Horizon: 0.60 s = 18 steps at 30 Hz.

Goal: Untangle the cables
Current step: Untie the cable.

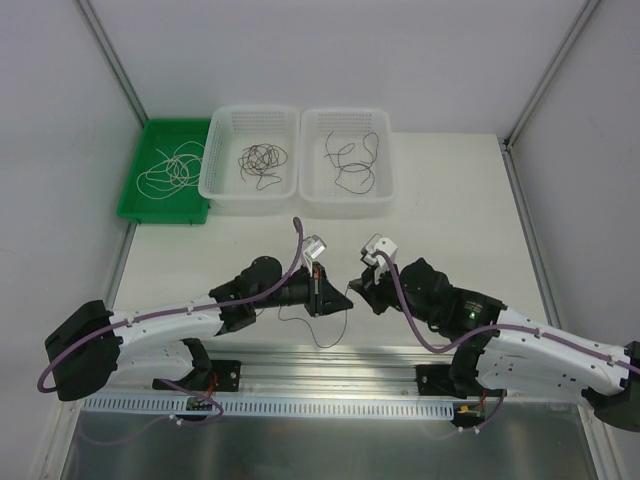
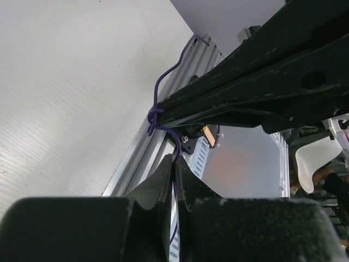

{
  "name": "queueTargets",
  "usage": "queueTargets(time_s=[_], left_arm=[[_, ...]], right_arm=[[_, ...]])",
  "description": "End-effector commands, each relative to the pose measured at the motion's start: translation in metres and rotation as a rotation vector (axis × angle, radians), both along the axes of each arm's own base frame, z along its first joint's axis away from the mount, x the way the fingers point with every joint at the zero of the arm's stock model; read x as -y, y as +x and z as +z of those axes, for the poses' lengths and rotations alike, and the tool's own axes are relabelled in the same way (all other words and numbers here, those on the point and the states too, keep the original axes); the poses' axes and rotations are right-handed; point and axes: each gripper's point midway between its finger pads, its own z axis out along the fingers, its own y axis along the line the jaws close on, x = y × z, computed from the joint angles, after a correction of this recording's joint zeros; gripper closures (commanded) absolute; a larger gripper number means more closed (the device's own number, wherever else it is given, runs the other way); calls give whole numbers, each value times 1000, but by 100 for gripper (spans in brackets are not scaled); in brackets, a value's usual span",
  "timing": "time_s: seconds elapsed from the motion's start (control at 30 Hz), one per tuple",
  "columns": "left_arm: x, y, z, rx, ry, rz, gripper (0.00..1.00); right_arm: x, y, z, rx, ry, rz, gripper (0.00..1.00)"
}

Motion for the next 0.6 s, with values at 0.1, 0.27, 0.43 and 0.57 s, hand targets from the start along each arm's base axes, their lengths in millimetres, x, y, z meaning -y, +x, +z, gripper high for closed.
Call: queueTargets(time_s=[0.1,0.27,0.43,0.57], left_arm=[[12,4,29,-52,-73,0,100],[15,3,17,-129,-48,-13,100],[17,-1,5,-177,-25,-33,100],[16,-1,0,-186,-15,-23,100]], right_arm=[[-2,-3,1,46,-9,25,99],[3,-3,8,69,15,11,99],[14,2,12,94,28,-37,99],[17,1,18,111,51,-36,99]])
